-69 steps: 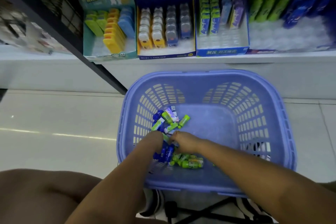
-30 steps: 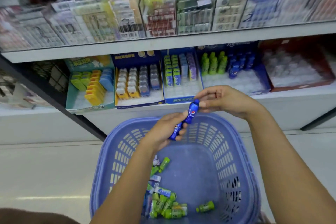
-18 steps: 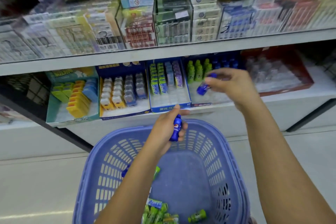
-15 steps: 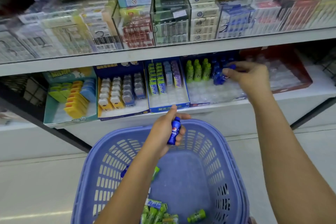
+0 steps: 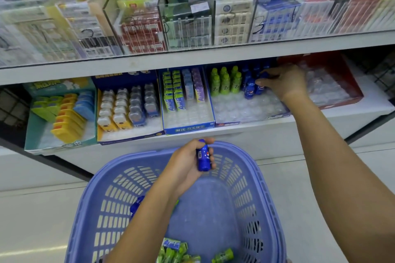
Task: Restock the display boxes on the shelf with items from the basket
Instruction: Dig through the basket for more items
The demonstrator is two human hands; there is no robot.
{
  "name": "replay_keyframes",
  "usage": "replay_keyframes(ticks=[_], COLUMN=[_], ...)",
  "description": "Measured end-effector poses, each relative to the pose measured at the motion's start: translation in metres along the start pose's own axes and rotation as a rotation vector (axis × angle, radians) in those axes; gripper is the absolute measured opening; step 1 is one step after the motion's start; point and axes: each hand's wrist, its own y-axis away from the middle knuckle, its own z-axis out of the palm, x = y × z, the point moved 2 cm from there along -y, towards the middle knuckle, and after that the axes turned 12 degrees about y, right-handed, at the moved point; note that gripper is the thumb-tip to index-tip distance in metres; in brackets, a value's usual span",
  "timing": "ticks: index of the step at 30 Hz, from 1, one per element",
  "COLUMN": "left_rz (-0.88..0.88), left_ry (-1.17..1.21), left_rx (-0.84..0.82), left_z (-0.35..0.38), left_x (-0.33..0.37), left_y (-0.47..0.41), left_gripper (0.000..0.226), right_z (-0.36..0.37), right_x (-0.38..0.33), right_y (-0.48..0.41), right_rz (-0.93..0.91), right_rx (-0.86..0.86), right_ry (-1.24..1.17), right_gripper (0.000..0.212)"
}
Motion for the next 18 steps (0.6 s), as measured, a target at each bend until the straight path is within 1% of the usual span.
replay_keyframes(ticks=[2, 4, 9, 12, 15, 18], left_rz=[-0.036, -0.05, -0.045, -0.076, -0.09, -0.098], left_ry=[0.011, -0.007, -0.002, 0.02, 0.049, 0.122], left_rx=[-0.02, -0.025, -0.016, -0.034, -0.042, -0.078], left_z=[-0.001, -0.001, -0.003, -0.003, -0.004, -0.002], left_x=[-0.002, -0.002, 0.0, 0.002, 0.003, 0.004], left_y=[0.0, 0.0, -0.004, -0.005, -0.006, 0.0], left_gripper=[0.026, 0.028, 0.035, 0.038, 0.035, 0.035], right_z=[0.001, 0.002, 0.003, 0.006, 0.01, 0.013], right_x=[0.005, 0.009, 0.007, 0.011, 0.013, 0.015], right_y=[0.002, 0.004, 0.006, 0.008, 0.011, 0.016], right_rz=[0.021, 0.039, -0.081, -0.058, -0.026, 0.01], right_rx=[0.017, 0.008, -0.048, -0.04, -0.027, -0.032], right_ry=[0.014, -0.035, -0.017, -0.052, -0.059, -0.078], right_gripper=[0.049, 0.052, 0.045, 0.043, 0.046, 0.047])
